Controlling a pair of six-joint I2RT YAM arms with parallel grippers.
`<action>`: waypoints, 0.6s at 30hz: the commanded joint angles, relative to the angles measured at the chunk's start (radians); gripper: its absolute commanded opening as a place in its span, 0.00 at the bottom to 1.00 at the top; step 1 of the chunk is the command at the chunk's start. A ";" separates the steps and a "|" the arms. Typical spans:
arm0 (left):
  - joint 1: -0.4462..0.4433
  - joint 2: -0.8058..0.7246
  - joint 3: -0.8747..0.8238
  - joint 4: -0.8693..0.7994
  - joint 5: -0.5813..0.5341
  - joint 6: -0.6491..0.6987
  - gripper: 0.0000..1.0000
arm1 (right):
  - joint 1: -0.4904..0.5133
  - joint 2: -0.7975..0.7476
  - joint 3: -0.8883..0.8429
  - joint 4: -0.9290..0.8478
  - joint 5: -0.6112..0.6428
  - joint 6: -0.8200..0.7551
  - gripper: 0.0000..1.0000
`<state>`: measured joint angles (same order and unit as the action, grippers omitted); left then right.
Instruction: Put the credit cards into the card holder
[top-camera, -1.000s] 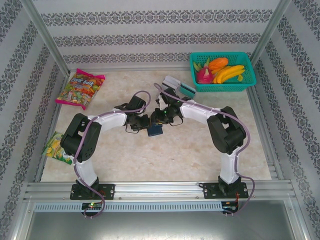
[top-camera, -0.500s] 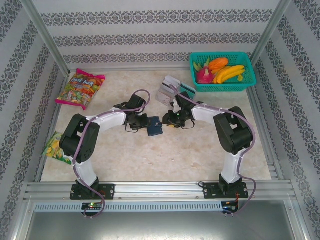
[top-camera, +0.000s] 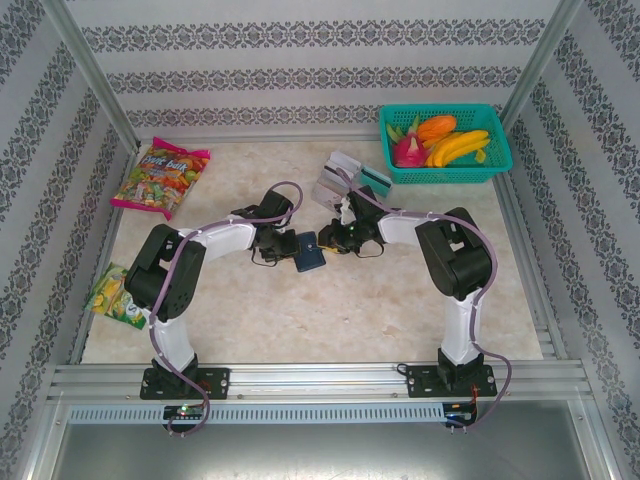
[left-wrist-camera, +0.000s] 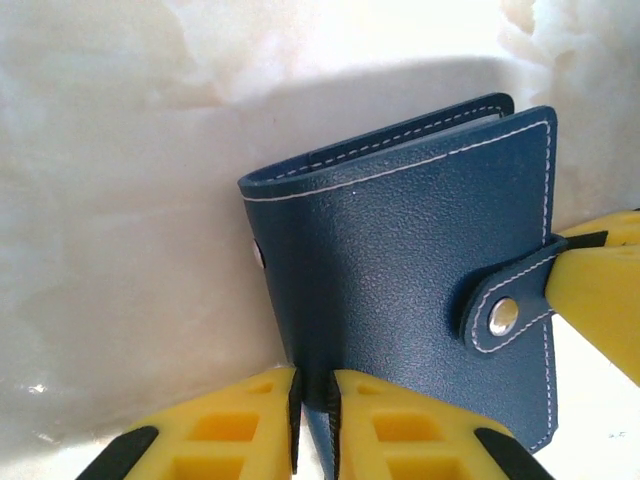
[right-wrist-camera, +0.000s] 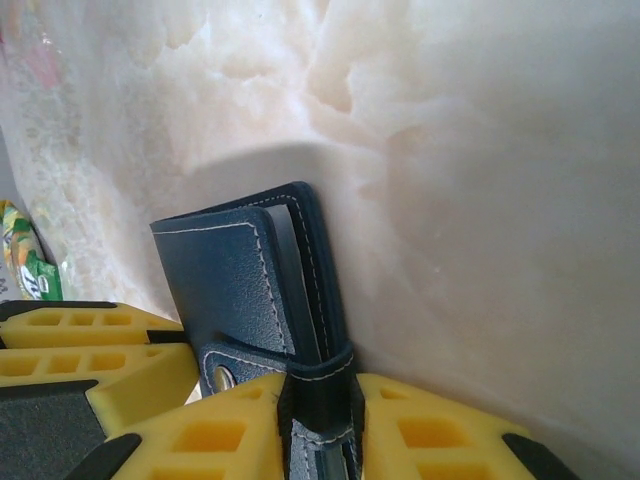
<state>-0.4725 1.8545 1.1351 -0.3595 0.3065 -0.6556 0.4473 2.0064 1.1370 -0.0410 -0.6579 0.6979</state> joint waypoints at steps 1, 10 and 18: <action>-0.027 0.038 0.018 0.016 0.018 -0.007 0.19 | 0.019 -0.001 -0.014 0.028 -0.059 -0.010 0.24; -0.027 0.035 0.039 -0.020 -0.014 0.017 0.19 | 0.012 0.030 0.003 -0.003 -0.128 -0.077 0.24; -0.026 0.038 0.055 -0.030 -0.015 0.023 0.19 | -0.004 0.021 0.023 -0.095 -0.099 -0.155 0.26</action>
<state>-0.4782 1.8641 1.1622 -0.3897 0.2829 -0.6544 0.4397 2.0193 1.1473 -0.0753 -0.7208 0.5980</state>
